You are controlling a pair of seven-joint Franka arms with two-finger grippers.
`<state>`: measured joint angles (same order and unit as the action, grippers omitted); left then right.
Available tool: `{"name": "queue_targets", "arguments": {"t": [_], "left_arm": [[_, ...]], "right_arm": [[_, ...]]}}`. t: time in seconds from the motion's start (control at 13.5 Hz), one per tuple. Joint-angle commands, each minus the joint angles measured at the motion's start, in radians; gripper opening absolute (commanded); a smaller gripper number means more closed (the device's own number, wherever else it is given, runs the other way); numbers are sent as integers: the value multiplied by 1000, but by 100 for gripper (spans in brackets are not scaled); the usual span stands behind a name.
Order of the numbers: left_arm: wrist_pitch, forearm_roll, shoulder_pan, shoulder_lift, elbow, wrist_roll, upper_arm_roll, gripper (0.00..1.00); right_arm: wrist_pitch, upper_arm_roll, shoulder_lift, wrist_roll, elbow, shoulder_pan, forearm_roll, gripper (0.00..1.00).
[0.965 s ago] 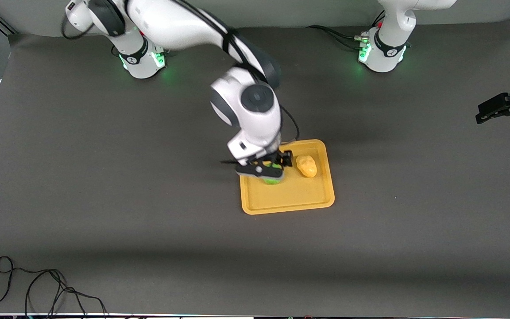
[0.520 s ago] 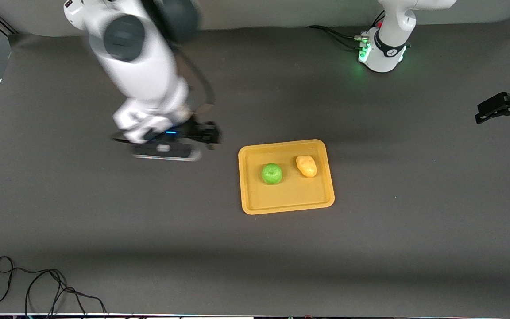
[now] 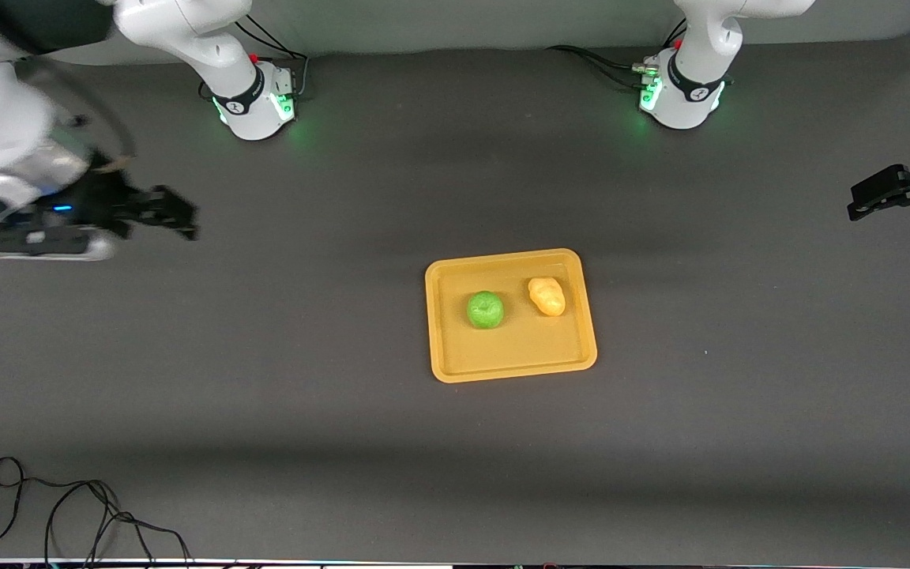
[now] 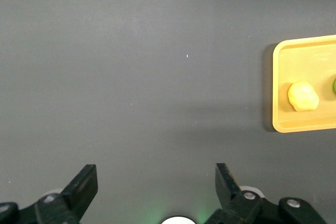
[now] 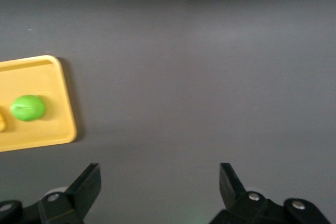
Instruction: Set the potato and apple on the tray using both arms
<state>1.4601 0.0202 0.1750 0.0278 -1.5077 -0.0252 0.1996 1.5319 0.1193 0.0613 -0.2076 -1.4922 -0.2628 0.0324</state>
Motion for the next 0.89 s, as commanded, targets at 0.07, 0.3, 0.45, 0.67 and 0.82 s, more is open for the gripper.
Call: {"name": "queue_targets", "arguments": {"t": [0.07,0.3,0.45,0.67,0.82], "left_arm": [[-12,14,3,6,18,-1,1,99],[-9,4,1,7,15,-1,0,99],[-11,1,0,7,14,-1,1,99],[-24,1,8,7,9,-1,0,99],[-18,3,9,9,9,-1,0,99]], "right_arm": [[4,-21,-23,195,-25,187,0,100],[4,-13,-23,194,-22,192,-60,100],[4,-15,-18,197,-14,194,-60,100],[4,-29,-11,197,-11,214,-48,100],[4,-53,-14,185,-13,223,-48,100]]}}
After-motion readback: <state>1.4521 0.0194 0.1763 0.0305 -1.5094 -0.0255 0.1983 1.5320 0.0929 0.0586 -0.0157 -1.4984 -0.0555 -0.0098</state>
